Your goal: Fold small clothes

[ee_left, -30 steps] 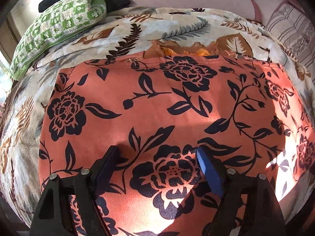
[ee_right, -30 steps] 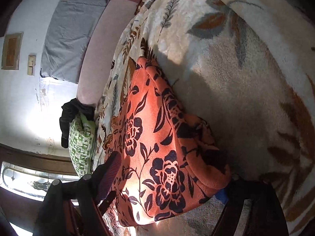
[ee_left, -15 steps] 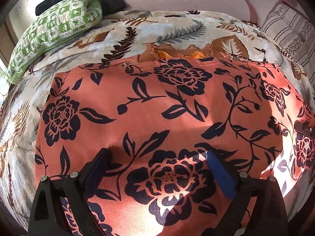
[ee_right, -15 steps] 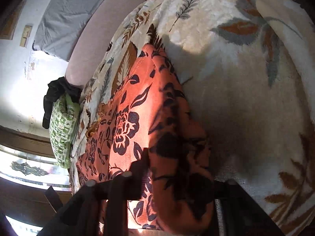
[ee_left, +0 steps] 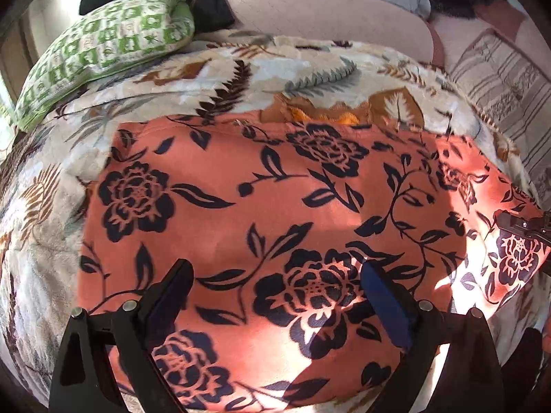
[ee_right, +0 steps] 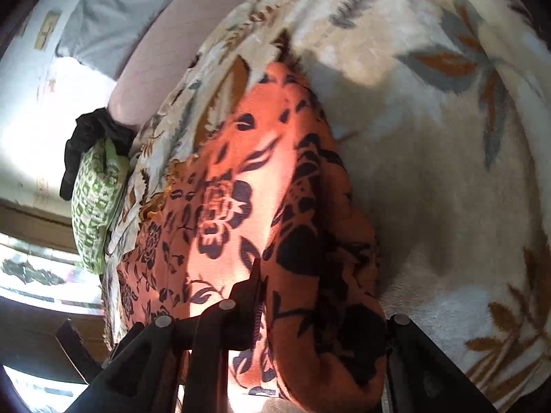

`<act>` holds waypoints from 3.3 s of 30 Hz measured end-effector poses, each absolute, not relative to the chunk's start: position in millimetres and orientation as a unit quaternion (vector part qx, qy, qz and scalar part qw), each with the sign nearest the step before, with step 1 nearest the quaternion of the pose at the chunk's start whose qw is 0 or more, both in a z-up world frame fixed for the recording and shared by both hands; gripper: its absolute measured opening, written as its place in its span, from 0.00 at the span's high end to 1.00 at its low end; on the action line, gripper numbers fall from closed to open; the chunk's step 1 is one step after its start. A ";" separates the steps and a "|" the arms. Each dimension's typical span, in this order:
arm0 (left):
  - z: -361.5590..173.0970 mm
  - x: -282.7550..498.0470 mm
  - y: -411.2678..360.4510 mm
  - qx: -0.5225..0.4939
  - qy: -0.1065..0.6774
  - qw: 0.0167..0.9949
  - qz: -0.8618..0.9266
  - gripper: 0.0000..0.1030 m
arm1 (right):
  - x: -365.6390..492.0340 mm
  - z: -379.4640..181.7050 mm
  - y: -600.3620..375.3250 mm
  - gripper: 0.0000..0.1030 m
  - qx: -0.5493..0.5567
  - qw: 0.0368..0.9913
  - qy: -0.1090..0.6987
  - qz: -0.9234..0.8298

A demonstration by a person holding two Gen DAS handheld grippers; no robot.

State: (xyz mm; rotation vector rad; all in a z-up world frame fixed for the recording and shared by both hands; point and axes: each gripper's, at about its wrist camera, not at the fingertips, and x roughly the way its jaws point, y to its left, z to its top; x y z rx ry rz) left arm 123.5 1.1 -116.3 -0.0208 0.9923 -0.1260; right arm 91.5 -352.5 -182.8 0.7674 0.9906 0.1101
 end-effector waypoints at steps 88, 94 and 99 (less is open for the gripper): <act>-139.0 121.8 124.2 -0.121 0.486 0.866 0.002 0.30 | 265.6 -211.7 -161.9 0.43 0.392 0.682 0.547 0.286; -144.9 122.0 128.2 -0.141 0.491 0.860 0.001 0.24 | 253.4 -201.5 -151.3 0.53 0.306 0.742 0.550 0.232; -138.2 115.4 128.4 -0.136 0.486 0.863 0.007 0.25 | 208.6 -172.8 -166.1 0.20 0.346 0.755 0.492 0.260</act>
